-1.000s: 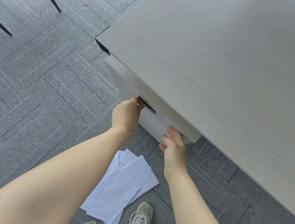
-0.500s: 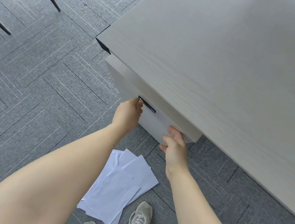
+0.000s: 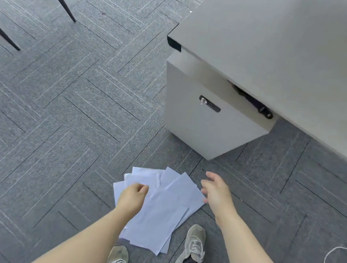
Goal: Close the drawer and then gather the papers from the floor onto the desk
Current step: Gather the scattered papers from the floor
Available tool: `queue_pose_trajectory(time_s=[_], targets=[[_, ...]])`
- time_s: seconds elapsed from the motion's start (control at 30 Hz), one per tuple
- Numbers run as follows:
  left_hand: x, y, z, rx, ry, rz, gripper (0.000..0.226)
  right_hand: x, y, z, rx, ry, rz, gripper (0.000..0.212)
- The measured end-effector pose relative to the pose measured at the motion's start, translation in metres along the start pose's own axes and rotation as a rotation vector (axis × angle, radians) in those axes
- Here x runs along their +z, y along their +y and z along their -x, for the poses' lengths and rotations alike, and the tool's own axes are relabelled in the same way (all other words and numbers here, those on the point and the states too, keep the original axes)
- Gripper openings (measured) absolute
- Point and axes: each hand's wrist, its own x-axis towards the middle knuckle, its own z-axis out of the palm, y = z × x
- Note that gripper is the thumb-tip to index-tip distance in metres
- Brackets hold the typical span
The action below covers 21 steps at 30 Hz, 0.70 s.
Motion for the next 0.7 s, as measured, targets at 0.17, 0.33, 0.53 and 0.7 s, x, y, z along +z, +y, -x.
queue_pose_trajectory(time_s=[0.17, 0.33, 0.53, 0.7], targets=[[0.001, -0.126, -0.038, -0.183, -0.012, 0.106, 0.027, 0.061, 0.114, -0.031, 0.173, 0.035, 0.058, 0.045], [0.030, -0.223, -0.119, -0.287, 0.010, 0.238, 0.029, 0.113, 0.239, -0.106, 0.268, 0.040, 0.162, 0.055], [0.096, -0.327, -0.255, -0.301, 0.081, 0.270, 0.015, 0.147, 0.384, -0.239, 0.320, 0.142, 0.241, 0.052], [0.137, -0.379, -0.331, -0.302, 0.183, 0.329, 0.043, 0.163, 0.460, -0.317, 0.405, 0.380, 0.200, 0.070]])
